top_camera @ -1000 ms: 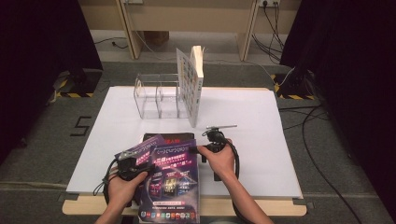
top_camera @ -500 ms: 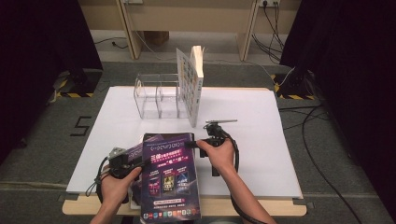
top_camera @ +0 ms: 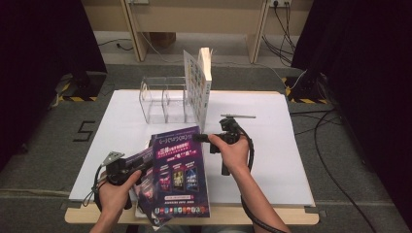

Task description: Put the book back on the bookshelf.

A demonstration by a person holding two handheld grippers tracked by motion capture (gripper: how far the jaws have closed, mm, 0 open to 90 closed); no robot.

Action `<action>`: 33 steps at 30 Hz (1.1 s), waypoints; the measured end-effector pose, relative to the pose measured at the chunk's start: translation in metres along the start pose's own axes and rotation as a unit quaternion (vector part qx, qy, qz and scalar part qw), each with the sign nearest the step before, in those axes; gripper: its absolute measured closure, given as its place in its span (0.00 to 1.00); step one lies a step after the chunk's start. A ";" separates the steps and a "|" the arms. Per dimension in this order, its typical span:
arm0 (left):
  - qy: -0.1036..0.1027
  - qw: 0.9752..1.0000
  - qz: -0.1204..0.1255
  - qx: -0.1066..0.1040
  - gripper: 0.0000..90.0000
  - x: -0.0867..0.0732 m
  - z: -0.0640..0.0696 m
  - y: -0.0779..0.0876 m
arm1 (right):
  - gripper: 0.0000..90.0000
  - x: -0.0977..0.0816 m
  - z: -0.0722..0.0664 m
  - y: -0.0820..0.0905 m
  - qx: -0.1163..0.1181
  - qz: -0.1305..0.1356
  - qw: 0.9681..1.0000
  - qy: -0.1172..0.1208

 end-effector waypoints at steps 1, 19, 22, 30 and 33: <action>-0.001 1.000 0.001 0.000 0.53 0.000 0.000 0.000 | 0.93 0.003 -0.001 0.003 -0.015 0.010 1.000 0.013; -0.012 1.000 -0.007 0.004 0.53 -0.007 -0.001 -0.006 | 0.93 0.028 -0.032 0.015 -0.069 0.087 0.989 0.102; -0.014 1.000 -0.008 0.006 0.53 -0.008 -0.001 -0.007 | 0.93 0.030 -0.034 0.014 -0.069 0.090 0.988 0.103; -0.020 1.000 -0.006 0.007 0.52 -0.009 -0.001 -0.008 | 0.93 0.040 -0.038 0.015 -0.064 0.111 0.986 0.106; -0.021 1.000 -0.007 0.008 0.52 -0.009 -0.002 -0.009 | 0.93 0.044 -0.041 0.017 -0.066 0.119 0.984 0.113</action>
Point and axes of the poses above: each handheld gripper's, and its own axes: y roughly backward along the jaws, x roughly out of its top, z roughly to its right, the point moved 4 cm from there along -y, roughly forward along the jaws, and after that the axes turned 6 degrees about -y, right-handed, at the moved point
